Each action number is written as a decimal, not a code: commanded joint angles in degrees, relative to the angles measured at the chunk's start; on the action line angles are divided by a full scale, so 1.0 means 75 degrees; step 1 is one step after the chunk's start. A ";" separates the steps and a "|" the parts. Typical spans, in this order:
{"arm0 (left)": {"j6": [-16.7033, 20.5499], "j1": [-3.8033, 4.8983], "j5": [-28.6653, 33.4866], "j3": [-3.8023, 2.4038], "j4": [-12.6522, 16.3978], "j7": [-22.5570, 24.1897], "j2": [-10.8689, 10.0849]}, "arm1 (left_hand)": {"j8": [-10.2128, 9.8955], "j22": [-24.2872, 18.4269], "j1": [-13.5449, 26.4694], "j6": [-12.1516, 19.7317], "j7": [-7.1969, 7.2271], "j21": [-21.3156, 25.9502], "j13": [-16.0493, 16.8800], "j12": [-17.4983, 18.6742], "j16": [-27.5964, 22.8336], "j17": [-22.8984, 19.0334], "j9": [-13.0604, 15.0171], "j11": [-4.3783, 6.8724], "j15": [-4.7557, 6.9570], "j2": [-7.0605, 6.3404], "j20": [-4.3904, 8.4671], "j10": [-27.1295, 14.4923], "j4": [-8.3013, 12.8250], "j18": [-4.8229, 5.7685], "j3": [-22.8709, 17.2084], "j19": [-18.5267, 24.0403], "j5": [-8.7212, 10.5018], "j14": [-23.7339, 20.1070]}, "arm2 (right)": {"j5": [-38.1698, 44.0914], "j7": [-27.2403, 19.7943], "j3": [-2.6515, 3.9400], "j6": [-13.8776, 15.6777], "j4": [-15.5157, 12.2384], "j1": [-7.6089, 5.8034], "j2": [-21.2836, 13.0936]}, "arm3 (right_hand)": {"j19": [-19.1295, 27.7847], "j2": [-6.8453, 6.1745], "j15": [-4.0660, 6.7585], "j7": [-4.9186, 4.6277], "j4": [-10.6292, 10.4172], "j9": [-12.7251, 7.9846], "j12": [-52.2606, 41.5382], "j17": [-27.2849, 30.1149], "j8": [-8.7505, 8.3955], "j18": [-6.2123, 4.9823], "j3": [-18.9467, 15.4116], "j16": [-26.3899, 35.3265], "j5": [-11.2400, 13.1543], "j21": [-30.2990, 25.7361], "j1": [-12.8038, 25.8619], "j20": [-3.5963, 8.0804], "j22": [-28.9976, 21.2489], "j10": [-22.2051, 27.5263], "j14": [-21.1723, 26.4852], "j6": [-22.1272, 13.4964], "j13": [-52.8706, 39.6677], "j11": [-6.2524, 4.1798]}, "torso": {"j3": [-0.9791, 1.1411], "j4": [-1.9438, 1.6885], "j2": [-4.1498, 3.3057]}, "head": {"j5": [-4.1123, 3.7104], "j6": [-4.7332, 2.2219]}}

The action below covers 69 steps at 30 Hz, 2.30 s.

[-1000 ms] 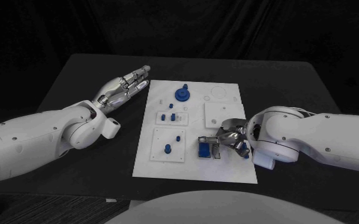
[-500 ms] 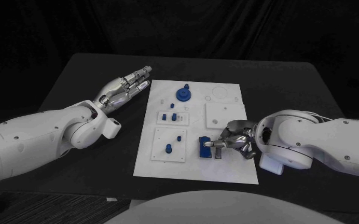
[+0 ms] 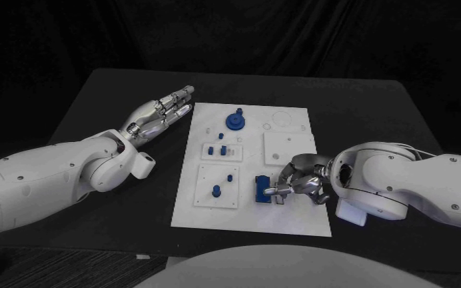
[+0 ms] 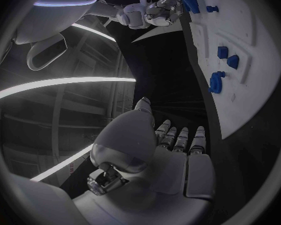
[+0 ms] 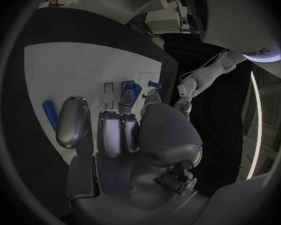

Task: Assemble the parts on the task board

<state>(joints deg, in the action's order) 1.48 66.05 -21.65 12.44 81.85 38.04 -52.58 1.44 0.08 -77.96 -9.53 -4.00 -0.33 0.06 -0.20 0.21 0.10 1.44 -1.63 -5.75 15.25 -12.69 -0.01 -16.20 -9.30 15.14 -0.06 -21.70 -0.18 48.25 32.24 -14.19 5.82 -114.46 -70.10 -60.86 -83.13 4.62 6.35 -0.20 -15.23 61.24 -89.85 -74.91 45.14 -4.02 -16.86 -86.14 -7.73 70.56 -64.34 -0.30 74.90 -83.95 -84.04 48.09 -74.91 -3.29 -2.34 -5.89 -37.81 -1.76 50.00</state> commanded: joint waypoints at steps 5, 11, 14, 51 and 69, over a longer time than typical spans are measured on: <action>-0.0112 -0.0016 -0.0001 -0.0006 0.0013 0.0045 0.0000 | 0.0050 -0.0005 -0.0118 -0.0052 0.0006 0.0038 -0.0008 0.0026 -0.0028 -0.0013 0.0009 -0.0030 -0.0077 -0.0008 -0.0046 0.0002 -0.0008 -0.0129 -0.0061 0.0003 -0.0046 0.0024 | 0.0088 0.0041 -0.0001 -0.0485 0.0133 0.0042 0.0114 | -0.0003 0.0064 0.0115 0.0101 0.0059 0.0664 -0.0020 -0.0691 0.0870 -0.0025 -0.0099 -0.0028 -0.0174 -0.0010 -0.0136 0.0113 0.1271 -0.0807 -0.0560 0.0558 -0.2012 -0.0127 | 0.0001 -0.0010 -0.0003 | 0.0001 -0.0001; -0.0119 -0.0018 -0.0001 -0.0006 0.0010 0.0035 -0.0012 | 0.0050 -0.0004 -0.0129 -0.0054 0.0000 0.0037 -0.0008 0.0026 -0.0028 -0.0013 0.0009 -0.0039 -0.0085 -0.0009 -0.0053 0.0002 -0.0006 -0.0129 -0.0066 0.0002 -0.0052 0.0024 | 0.0088 0.0125 -0.0002 -0.0486 0.0215 0.0072 0.0218 | 0.0023 0.0062 0.0143 0.0133 0.0144 0.0909 -0.0020 -0.0629 0.1175 -0.0043 -0.0111 -0.0007 -0.0166 -0.0096 -0.0240 0.0139 0.1246 -0.0807 -0.0552 0.0758 -0.2012 -0.0158 | -0.0002 -0.0006 -0.0012 | 0.0005 -0.0001; -0.0119 -0.0018 -0.0001 -0.0006 0.0010 0.0035 -0.0015 | 0.0050 -0.0004 -0.0129 -0.0054 0.0000 0.0037 -0.0008 0.0026 -0.0028 -0.0013 0.0009 -0.0039 -0.0085 -0.0009 -0.0053 0.0002 -0.0006 -0.0129 -0.0066 0.0002 -0.0052 0.0024 | 0.0088 0.0164 -0.0002 -0.0463 0.0245 0.0092 0.0246 | 0.0024 0.0130 0.0165 0.0156 0.0247 0.1007 -0.0020 -0.0624 0.1231 -0.0045 -0.0079 -0.0007 -0.0324 -0.0118 -0.0379 0.0163 0.1239 -0.0807 -0.0553 0.0716 -0.2012 -0.0179 | -0.0004 -0.0004 -0.0011 | 0.0005 -0.0001; -0.0198 -0.0029 -0.0001 -0.0006 -0.0015 -0.0015 0.0000 | 0.0045 -0.0002 -0.0173 -0.0042 -0.0001 0.0035 -0.0008 0.0026 -0.0028 -0.0013 0.0007 -0.0044 -0.0010 0.0024 -0.0068 0.0002 -0.0013 -0.0130 -0.0102 -0.0001 -0.0076 0.0024 | 0.0090 0.0222 -0.0002 -0.0209 0.0558 0.0253 0.0406 | 0.0046 0.0636 0.0199 0.0197 0.0504 0.0966 -0.0020 -0.0498 0.0716 -0.0069 0.0449 0.0039 -0.1843 -0.0297 -0.0868 0.0200 0.1204 -0.0807 -0.0532 0.0334 -0.2012 -0.0219 | 0.0001 -0.0005 0.0000 | 0.0054 -0.0001; -0.0206 -0.0034 -0.0001 -0.0006 -0.0005 -0.0053 -0.0038 | 0.0049 0.0001 -0.0188 -0.0065 -0.0013 0.0032 -0.0008 0.0026 -0.0028 -0.0013 0.0010 -0.0056 -0.0016 0.0049 -0.0079 0.0002 -0.0012 -0.0131 -0.0122 -0.0004 -0.0085 0.0024 | 0.0196 -0.0298 0.0002 0.0305 -0.0003 -0.0050 -0.0337 | 0.0118 -0.0076 -0.0025 -0.0163 -0.0146 -0.1374 -0.0020 -0.0187 -0.1983 -0.0104 -0.0250 0.0166 -0.0790 -0.0614 0.0255 0.0014 0.1133 -0.0807 -0.0472 0.0372 -0.2012 0.0074 | -0.0006 -0.0008 -0.0009 | 0.0048 -0.0001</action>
<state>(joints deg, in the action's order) 0.56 65.88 -21.66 12.44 81.69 37.19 -52.84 1.44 0.10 -78.96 -9.55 -4.02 -0.33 0.06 -0.20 0.21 0.05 1.46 -1.63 -5.95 15.65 -12.90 -0.01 -16.20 -9.30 14.50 -0.27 -21.97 0.03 48.81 32.12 -14.28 5.43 -113.92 -69.90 -62.93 -82.27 4.49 6.46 -1.01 -16.26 53.14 -89.86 -74.91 32.55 -4.02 -18.38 -85.18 -12.81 66.46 -63.13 0.27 74.91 -84.05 -83.98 50.53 -74.89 -3.08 -2.35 -5.94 -37.84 -1.32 50.00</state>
